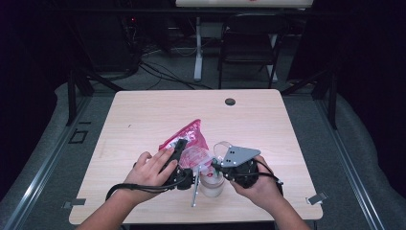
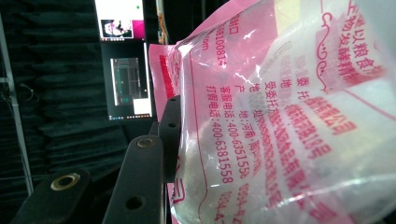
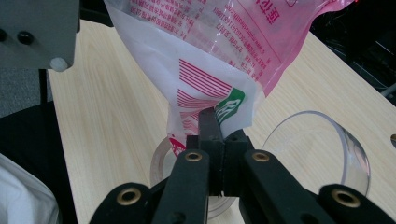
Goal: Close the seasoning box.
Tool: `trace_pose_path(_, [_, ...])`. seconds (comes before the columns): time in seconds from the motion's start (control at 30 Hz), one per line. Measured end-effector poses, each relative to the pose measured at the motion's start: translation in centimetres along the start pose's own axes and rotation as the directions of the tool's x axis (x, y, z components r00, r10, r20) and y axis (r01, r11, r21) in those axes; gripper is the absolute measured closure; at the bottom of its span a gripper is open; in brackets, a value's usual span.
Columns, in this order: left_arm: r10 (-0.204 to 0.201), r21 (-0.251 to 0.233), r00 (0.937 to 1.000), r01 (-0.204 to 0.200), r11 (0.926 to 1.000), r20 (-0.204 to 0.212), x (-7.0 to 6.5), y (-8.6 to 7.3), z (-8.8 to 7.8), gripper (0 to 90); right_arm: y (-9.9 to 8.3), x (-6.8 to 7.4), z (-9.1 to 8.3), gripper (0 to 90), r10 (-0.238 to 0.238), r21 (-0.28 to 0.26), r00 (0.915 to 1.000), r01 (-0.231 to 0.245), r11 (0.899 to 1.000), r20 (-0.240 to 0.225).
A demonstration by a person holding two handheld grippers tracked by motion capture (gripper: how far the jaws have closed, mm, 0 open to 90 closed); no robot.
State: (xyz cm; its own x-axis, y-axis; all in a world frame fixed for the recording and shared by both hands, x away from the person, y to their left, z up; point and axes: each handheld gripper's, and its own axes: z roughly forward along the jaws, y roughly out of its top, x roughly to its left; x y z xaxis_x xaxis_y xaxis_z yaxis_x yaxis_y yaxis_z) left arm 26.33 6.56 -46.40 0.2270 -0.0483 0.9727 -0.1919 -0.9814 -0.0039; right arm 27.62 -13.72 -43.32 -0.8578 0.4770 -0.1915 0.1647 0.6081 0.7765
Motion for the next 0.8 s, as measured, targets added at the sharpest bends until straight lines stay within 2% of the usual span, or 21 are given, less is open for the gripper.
trace_pose_path(0.13, [-0.010,0.020,0.9997,0.010,0.9997,0.020,-0.17,-0.14,-0.02,64.7,0.06,0.05,0.00,90.0,-0.001,-0.003,1.0000,0.001,1.000,-0.001])
trace_pose_path(0.17, [-0.026,0.024,0.9993,0.025,0.9994,0.028,-0.27,-0.21,-0.01,64.7,0.08,0.06,0.01,90.0,-0.001,-0.004,1.0000,0.001,1.000,-0.002])
trace_pose_path(0.27, [-0.037,0.014,0.9991,0.037,0.9992,0.020,-0.37,-0.42,0.08,64.8,0.19,0.11,0.00,90.0,-0.004,-0.003,1.0000,0.004,1.000,-0.001])
trace_pose_path(0.4, [-0.053,0.020,0.9982,0.052,0.9984,0.028,-0.62,-0.65,0.14,64.8,0.32,0.17,0.08,90.0,-0.008,-0.006,1.0000,0.008,1.000,0.001])
trace_pose_path(0.47, [-0.043,0.032,0.9987,0.042,0.9986,0.030,-0.58,-0.67,0.09,64.9,0.37,0.21,0.13,90.0,-0.008,-0.004,1.0000,0.008,1.000,0.000])
trace_pose_path(0.53, [-0.053,0.033,0.9980,0.052,0.9981,0.035,-0.68,-0.75,0.13,64.9,0.39,0.23,0.20,90.0,-0.007,-0.006,1.0000,0.007,1.000,-0.003])
trace_pose_path(0.67, [-0.048,0.038,0.9985,0.047,0.9982,0.026,-0.74,-0.82,0.15,64.9,0.43,0.26,0.28,90.0,-0.008,-0.005,1.0000,0.008,1.000,-0.002])
trace_pose_path(0.8, [-0.069,0.044,0.9970,0.068,0.9967,0.035,-0.95,-0.88,0.18,65.0,0.44,0.25,0.35,90.0,-0.008,-0.005,1.0000,0.008,1.000,-0.004])
